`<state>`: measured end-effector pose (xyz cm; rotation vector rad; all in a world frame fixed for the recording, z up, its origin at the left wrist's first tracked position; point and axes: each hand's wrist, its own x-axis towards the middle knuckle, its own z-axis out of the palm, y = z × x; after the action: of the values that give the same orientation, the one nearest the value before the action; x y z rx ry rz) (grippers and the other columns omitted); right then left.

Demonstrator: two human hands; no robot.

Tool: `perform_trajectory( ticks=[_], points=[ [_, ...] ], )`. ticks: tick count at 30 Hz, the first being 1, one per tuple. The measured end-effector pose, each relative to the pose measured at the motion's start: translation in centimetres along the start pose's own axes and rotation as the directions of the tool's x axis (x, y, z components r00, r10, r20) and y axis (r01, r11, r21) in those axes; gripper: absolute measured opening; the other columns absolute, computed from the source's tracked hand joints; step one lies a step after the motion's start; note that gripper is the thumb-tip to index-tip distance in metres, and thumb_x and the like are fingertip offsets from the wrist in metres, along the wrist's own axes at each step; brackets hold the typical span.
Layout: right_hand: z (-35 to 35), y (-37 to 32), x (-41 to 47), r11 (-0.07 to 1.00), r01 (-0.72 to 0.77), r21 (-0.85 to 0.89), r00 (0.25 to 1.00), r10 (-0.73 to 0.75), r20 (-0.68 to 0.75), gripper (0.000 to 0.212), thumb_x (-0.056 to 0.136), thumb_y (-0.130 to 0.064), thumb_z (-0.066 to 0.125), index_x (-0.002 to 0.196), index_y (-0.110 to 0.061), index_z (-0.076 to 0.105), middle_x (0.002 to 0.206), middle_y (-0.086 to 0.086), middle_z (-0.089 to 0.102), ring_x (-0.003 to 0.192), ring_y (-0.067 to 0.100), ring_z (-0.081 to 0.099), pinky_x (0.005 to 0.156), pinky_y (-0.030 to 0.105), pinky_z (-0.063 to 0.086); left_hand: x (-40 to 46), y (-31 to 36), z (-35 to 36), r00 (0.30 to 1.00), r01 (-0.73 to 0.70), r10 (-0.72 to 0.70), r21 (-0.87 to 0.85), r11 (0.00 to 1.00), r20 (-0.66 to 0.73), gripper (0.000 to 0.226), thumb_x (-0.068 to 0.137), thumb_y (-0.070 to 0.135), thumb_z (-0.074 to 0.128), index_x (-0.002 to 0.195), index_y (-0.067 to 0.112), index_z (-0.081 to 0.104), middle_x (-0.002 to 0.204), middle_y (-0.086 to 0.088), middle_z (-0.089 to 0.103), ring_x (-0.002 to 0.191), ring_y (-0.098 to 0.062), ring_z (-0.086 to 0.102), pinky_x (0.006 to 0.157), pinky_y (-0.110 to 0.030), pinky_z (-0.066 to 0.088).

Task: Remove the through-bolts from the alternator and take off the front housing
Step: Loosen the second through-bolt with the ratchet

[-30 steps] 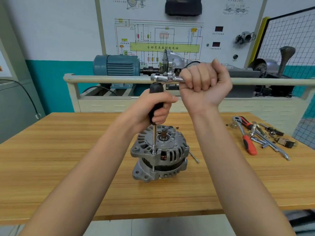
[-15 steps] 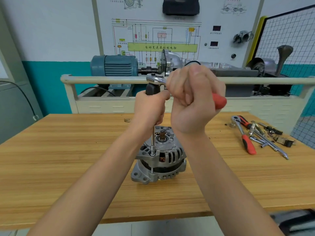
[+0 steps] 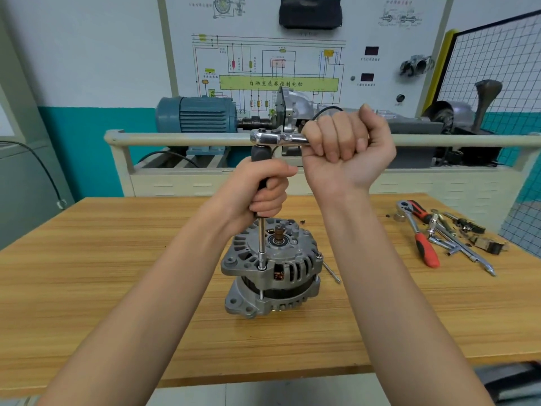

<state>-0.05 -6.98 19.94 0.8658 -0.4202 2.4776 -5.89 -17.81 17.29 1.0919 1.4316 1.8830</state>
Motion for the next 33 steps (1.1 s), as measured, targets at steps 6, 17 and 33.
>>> perform_trajectory(
  ticks=[6, 17, 33],
  points=[
    [1.3, 2.5, -2.6, 0.771, 0.44, -0.461, 0.874, -0.249, 0.418, 0.042, 0.081, -0.005, 0.042, 0.046, -0.024, 0.031, 0.039, -0.007, 0.028, 0.037, 0.008, 0.024, 0.045, 0.027, 0.017, 0.2, -0.8, 1.6, 0.904, -0.109, 0.144, 0.108, 0.988, -0.402, 0.047, 0.086, 0.001, 0.049, 0.045, 0.018, 0.031, 0.035, 0.005, 0.022, 0.028, -0.01, 0.014, 0.037, -0.011, 0.015],
    [0.0, -0.5, 0.0, 0.999, -0.025, -0.024, 0.997, 0.027, 0.069, 0.049, 0.081, -0.015, 0.038, 0.033, -0.016, 0.033, 0.03, -0.003, 0.023, 0.038, 0.012, 0.009, 0.042, 0.022, 0.017, -0.2, 0.0, 0.1, 0.995, -0.1, 0.099, 0.06, 0.993, 0.017, 0.037, 0.076, 0.008, 0.056, 0.045, 0.017, 0.04, 0.034, 0.005, 0.027, 0.027, -0.008, 0.022, 0.037, -0.016, 0.02],
    [1.3, 2.6, -3.0, 0.682, 0.512, -0.523, 0.848, -0.302, 0.436, 0.041, 0.081, -0.005, 0.043, 0.047, -0.023, 0.028, 0.039, -0.006, 0.029, 0.038, 0.007, 0.026, 0.047, 0.03, 0.016, 0.4, -1.1, 2.3, 0.835, -0.144, 0.239, 0.223, 0.964, -0.496, 0.041, 0.082, -0.003, 0.05, 0.054, 0.018, 0.028, 0.037, 0.008, 0.025, 0.031, -0.009, 0.017, 0.038, -0.013, 0.018]
  ],
)
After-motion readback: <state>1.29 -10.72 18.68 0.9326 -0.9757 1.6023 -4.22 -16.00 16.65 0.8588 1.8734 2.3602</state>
